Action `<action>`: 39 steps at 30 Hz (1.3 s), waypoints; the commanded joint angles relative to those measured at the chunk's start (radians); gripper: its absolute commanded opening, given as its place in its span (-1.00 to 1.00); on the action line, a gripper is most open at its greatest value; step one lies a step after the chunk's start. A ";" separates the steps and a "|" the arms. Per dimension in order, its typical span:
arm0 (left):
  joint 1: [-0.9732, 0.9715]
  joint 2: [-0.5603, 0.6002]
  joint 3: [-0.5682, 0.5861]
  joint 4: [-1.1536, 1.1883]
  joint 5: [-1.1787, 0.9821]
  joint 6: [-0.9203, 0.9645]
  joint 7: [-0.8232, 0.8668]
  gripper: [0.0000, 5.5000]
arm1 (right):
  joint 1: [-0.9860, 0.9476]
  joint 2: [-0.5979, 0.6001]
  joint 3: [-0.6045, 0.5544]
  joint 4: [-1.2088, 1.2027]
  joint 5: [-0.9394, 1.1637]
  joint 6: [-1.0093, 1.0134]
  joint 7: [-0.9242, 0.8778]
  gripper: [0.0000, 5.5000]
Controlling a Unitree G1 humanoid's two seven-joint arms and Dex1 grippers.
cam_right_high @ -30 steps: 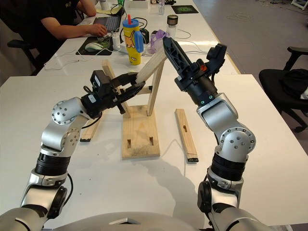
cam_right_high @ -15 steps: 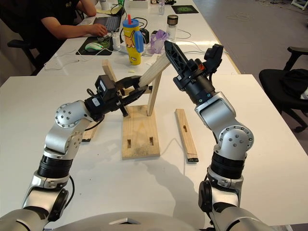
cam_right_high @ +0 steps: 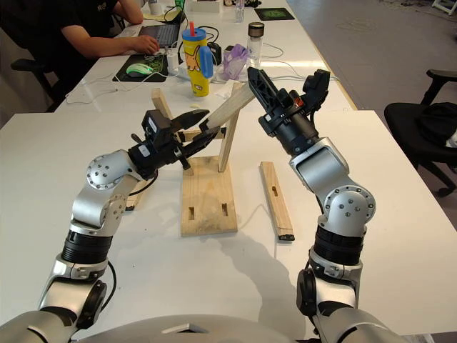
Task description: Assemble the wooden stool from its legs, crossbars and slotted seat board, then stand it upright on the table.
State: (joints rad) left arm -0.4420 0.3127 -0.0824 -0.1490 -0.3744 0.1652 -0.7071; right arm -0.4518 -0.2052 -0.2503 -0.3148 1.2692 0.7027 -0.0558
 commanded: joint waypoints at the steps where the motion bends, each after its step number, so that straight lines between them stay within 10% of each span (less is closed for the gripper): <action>1: 0.050 0.029 0.034 -0.010 -0.021 0.032 -0.007 0.02 | 0.125 -0.066 -0.027 -0.021 -0.126 -0.024 0.002 -0.84; 13: 0.156 0.013 -0.039 -0.026 0.060 0.016 0.028 0.10 | 0.433 -0.033 -0.014 -0.129 -0.445 -0.127 -0.060 -0.84; 39: 0.114 -0.011 -0.055 0.051 0.085 -0.026 0.016 0.10 | 0.412 0.049 -0.009 0.003 -0.595 -0.256 0.074 -0.84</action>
State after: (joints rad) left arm -0.3110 0.2996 -0.1363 -0.1069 -0.3010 0.1430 -0.6867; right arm -0.0324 -0.1607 -0.2599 -0.3165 0.6843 0.4559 0.0125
